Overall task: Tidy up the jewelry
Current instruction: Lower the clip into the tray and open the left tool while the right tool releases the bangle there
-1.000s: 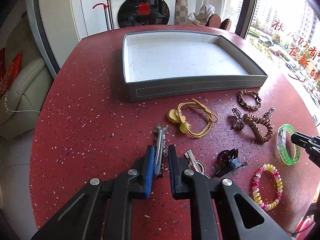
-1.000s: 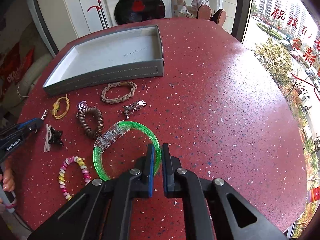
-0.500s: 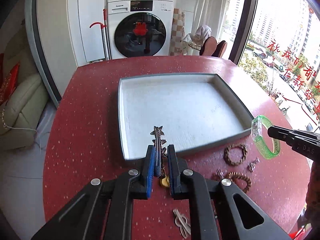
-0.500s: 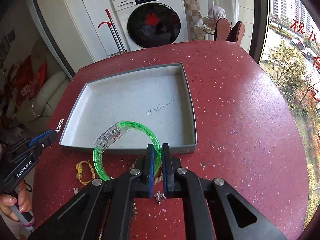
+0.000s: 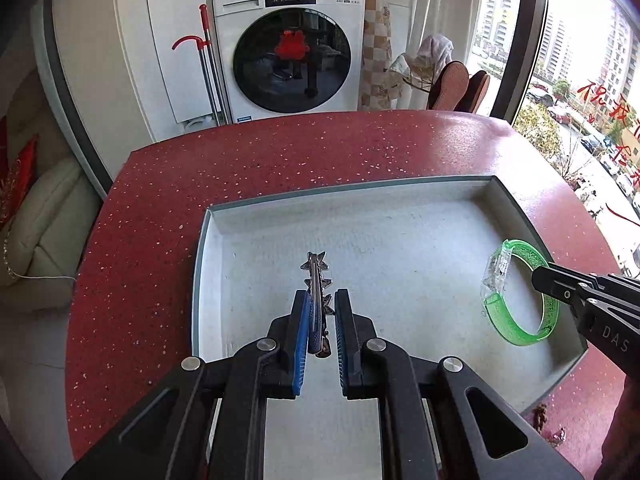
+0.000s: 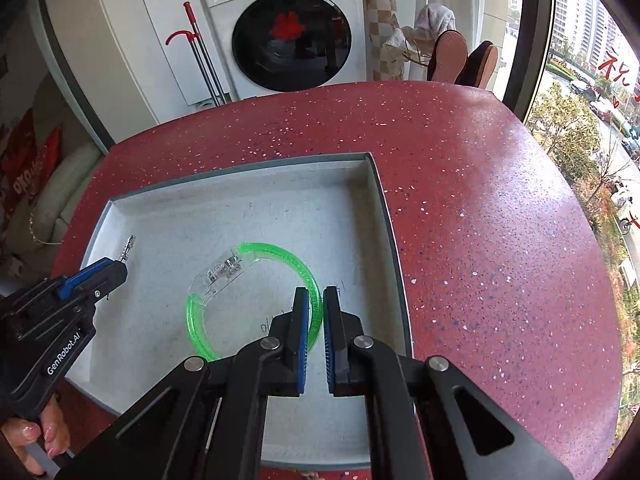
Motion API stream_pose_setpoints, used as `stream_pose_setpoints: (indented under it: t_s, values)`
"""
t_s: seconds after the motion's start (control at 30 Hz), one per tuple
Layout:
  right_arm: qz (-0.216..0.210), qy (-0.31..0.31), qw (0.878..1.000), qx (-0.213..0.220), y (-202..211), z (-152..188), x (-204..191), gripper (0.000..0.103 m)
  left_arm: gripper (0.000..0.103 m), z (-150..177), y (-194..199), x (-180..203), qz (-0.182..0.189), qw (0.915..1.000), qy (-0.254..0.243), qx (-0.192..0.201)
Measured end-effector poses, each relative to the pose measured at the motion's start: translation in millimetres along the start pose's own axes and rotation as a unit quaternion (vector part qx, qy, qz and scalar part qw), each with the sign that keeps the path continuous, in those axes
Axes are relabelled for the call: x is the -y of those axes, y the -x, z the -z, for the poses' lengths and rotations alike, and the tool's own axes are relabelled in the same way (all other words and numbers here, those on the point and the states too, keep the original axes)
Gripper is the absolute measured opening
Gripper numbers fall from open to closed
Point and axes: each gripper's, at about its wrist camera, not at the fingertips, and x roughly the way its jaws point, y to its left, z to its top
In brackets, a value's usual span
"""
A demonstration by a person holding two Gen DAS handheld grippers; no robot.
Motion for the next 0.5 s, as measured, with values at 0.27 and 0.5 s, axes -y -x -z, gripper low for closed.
stream_pose_setpoints:
  t_s: [0.27, 0.5]
  values:
    - [0.012, 0.001, 1.0, -0.017, -25, 4, 1, 0.008, 0.031, 6, -29, 9, -0.026, 0.9993, -0.021, -0.018]
    - [0.006, 0.006, 1.0, -0.017, -23, 10, 0, 0.031, 0.031, 13, -34, 12, -0.048, 0.9982, -0.031, -0.017]
